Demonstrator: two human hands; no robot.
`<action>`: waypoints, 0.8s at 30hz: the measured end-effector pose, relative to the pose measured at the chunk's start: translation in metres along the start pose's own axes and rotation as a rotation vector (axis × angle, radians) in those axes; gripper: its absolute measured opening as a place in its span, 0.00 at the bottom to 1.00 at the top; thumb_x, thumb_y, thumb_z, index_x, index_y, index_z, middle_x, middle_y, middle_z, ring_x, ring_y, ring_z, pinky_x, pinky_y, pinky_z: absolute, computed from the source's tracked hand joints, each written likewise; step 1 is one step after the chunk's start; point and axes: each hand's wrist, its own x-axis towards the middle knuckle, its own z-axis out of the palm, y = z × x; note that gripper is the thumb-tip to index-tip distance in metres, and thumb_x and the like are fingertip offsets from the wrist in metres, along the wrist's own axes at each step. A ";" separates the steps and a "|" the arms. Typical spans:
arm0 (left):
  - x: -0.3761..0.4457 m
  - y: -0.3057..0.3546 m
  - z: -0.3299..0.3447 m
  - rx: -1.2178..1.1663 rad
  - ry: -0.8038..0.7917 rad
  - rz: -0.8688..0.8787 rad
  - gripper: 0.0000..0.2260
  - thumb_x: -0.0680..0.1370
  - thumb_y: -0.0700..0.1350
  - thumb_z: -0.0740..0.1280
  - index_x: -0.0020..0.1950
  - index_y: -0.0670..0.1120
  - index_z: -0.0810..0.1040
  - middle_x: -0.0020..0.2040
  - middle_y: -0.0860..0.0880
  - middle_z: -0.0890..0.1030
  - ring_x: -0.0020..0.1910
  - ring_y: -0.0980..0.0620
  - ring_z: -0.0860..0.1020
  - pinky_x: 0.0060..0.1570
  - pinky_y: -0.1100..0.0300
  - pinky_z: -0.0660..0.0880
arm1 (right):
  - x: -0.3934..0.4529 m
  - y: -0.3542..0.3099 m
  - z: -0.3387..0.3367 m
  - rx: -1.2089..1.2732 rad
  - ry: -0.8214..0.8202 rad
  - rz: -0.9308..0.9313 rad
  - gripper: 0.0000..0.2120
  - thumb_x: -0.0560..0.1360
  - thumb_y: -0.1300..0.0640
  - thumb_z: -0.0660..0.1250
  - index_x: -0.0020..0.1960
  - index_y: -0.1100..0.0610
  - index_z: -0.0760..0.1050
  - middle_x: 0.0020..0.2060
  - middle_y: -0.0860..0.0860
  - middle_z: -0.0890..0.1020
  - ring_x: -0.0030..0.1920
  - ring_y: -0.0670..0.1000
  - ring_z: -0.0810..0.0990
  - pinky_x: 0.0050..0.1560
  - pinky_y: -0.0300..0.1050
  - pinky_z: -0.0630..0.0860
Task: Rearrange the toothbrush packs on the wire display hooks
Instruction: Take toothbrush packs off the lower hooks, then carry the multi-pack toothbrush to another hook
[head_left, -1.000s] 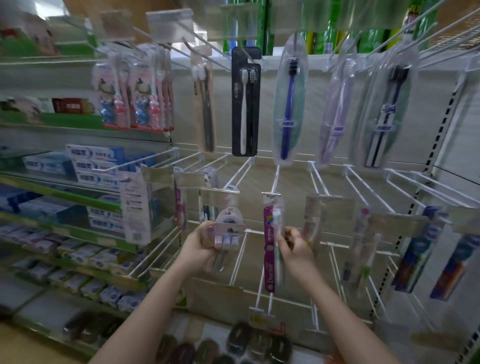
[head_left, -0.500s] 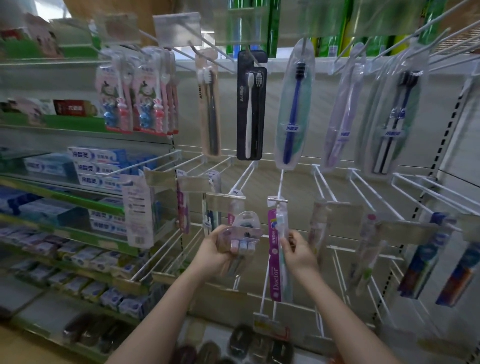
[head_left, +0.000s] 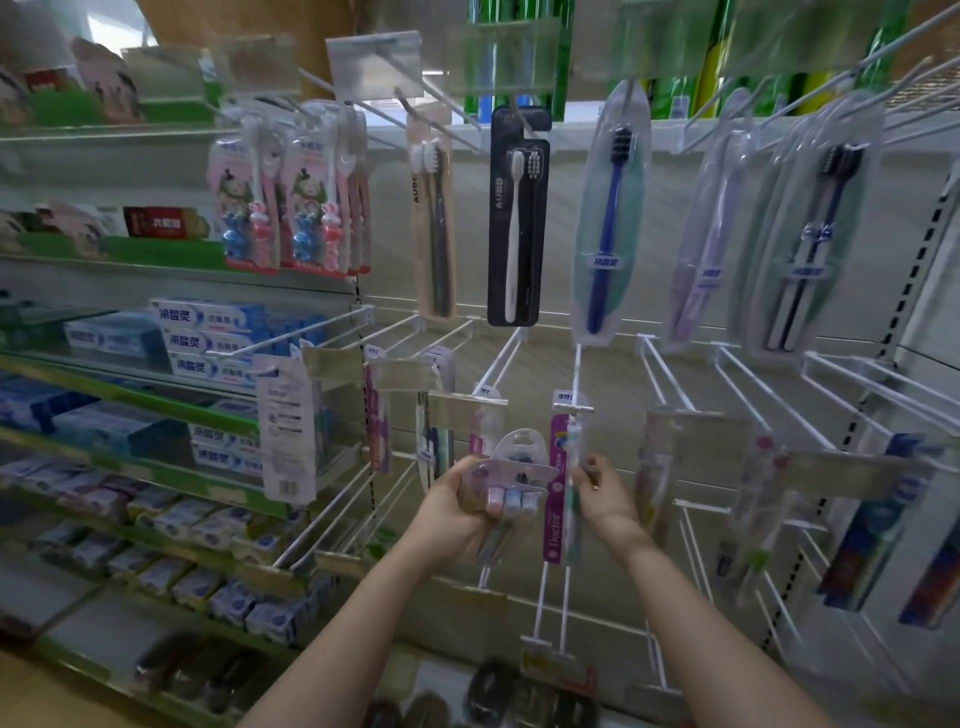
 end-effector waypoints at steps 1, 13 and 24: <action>0.000 0.001 0.001 -0.002 -0.003 0.005 0.18 0.72 0.30 0.68 0.53 0.50 0.74 0.46 0.54 0.81 0.41 0.70 0.79 0.38 0.74 0.74 | 0.000 -0.002 0.000 -0.016 -0.012 0.014 0.15 0.81 0.51 0.55 0.61 0.60 0.70 0.56 0.57 0.79 0.48 0.54 0.77 0.48 0.46 0.71; -0.002 0.029 0.010 -0.057 -0.019 0.005 0.22 0.71 0.33 0.71 0.55 0.55 0.72 0.49 0.54 0.82 0.51 0.56 0.81 0.42 0.65 0.78 | -0.036 -0.005 -0.026 -0.077 -0.088 -0.225 0.11 0.79 0.65 0.60 0.54 0.53 0.76 0.51 0.56 0.81 0.46 0.49 0.80 0.52 0.40 0.78; -0.027 0.104 0.020 -0.134 -0.119 0.057 0.17 0.70 0.36 0.73 0.55 0.50 0.76 0.47 0.53 0.84 0.47 0.58 0.82 0.42 0.65 0.78 | -0.072 -0.043 -0.096 -0.010 -0.200 -0.340 0.07 0.77 0.61 0.63 0.53 0.52 0.76 0.50 0.54 0.82 0.51 0.53 0.81 0.54 0.57 0.78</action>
